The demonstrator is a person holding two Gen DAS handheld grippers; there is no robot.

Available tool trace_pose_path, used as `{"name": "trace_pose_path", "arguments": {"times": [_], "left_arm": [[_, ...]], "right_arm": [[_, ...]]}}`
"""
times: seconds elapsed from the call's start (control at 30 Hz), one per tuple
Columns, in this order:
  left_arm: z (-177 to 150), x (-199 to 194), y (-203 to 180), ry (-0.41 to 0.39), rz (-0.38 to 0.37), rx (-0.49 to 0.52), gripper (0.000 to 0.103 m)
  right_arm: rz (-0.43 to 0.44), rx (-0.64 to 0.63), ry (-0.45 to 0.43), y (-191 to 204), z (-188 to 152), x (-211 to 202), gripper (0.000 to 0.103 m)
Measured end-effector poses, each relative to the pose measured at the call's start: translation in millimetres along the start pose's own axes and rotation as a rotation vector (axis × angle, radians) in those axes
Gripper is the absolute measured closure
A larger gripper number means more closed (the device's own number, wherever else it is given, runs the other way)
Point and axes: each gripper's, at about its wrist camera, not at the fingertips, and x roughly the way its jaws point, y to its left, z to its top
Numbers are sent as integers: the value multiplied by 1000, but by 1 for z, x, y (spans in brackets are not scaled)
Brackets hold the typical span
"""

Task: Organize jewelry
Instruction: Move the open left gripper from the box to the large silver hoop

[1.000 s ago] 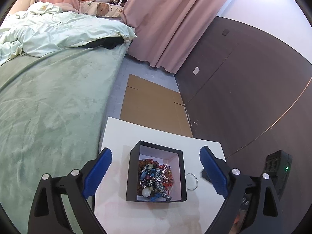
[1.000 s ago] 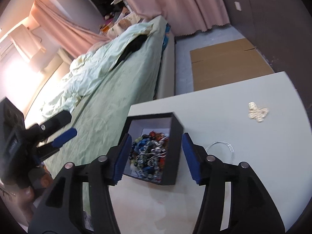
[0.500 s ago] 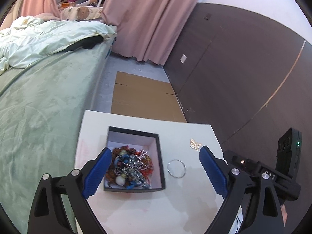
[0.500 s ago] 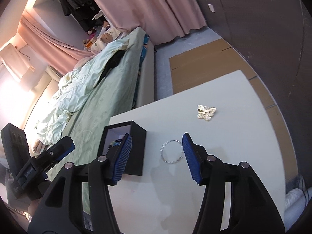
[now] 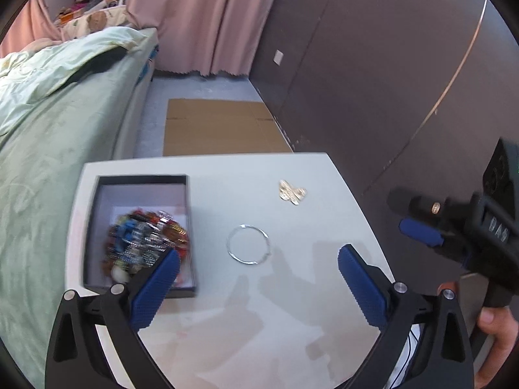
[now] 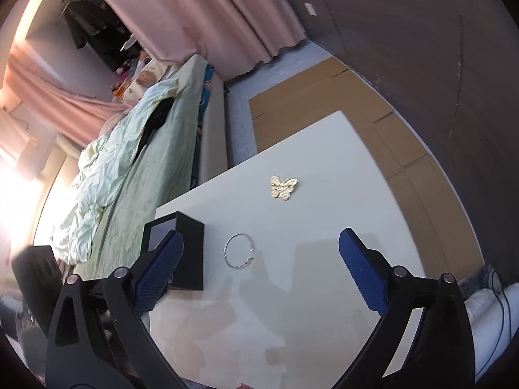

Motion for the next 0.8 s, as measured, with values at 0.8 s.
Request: {"name": "trace_pose_path", "arguments": {"times": [0.8], "left_arm": [[-22,95,-25,33,258,-81,28]], "right_arm": [[2,115,-4,-40,17,-10,6]]}}
